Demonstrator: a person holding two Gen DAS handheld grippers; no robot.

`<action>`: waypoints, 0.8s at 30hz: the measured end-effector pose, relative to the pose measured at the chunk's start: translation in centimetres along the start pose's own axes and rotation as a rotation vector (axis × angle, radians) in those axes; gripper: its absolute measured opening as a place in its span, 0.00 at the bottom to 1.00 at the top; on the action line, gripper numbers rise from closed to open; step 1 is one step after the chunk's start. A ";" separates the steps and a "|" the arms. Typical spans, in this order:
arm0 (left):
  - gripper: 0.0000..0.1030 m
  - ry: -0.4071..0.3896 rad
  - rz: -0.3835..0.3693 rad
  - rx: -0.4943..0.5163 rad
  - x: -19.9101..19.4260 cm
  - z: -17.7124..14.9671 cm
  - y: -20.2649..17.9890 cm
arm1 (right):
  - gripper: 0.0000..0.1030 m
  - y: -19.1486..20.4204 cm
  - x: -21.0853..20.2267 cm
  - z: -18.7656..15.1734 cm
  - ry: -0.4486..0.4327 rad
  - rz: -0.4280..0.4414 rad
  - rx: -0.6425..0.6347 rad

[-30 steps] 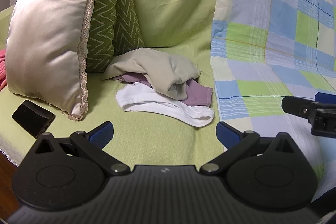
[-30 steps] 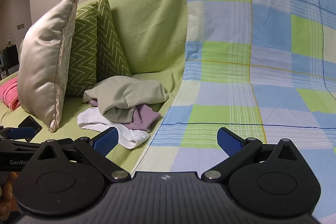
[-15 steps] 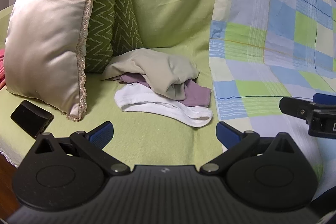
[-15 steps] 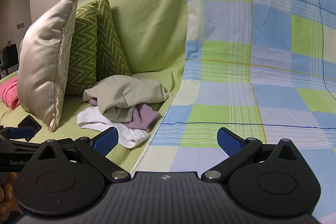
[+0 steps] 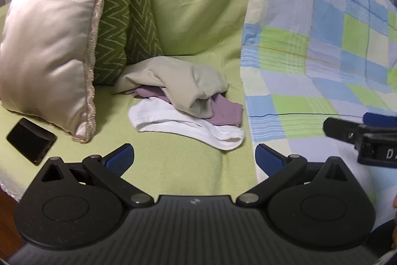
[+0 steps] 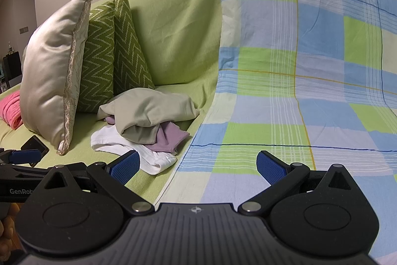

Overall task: Fold clothes
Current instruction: 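Reach into the pile and grasp the beige tank top with the right gripper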

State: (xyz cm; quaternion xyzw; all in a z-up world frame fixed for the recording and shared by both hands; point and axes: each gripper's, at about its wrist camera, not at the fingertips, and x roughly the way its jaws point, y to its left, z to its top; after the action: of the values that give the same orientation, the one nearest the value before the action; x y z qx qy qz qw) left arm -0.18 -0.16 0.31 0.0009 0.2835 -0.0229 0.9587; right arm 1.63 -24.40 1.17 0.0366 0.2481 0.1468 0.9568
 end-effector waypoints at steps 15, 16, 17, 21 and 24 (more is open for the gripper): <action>0.99 -0.087 0.068 0.348 5.4 2.8 3.4 | 0.86 2.4 4.7 2.6 -0.018 0.154 -0.235; 0.99 -0.098 0.065 0.379 6.1 2.7 3.4 | 0.84 3.0 5.8 2.9 -0.014 0.159 -0.279; 0.96 -0.110 0.062 0.410 6.9 2.6 3.5 | 0.83 3.7 6.8 3.0 -0.011 0.165 -0.329; 0.72 -0.078 0.046 0.498 10.3 2.5 4.2 | 0.67 6.8 10.9 2.8 -0.009 0.193 -0.558; 0.73 -0.099 0.066 0.560 12.3 2.2 4.8 | 0.66 9.0 13.5 1.8 -0.034 0.204 -0.760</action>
State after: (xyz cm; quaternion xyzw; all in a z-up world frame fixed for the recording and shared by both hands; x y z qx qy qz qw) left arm 11.52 4.03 -4.55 0.2737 0.2188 -0.0693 0.9340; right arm 11.42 -11.72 -2.25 -0.2936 0.1553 0.3218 0.8866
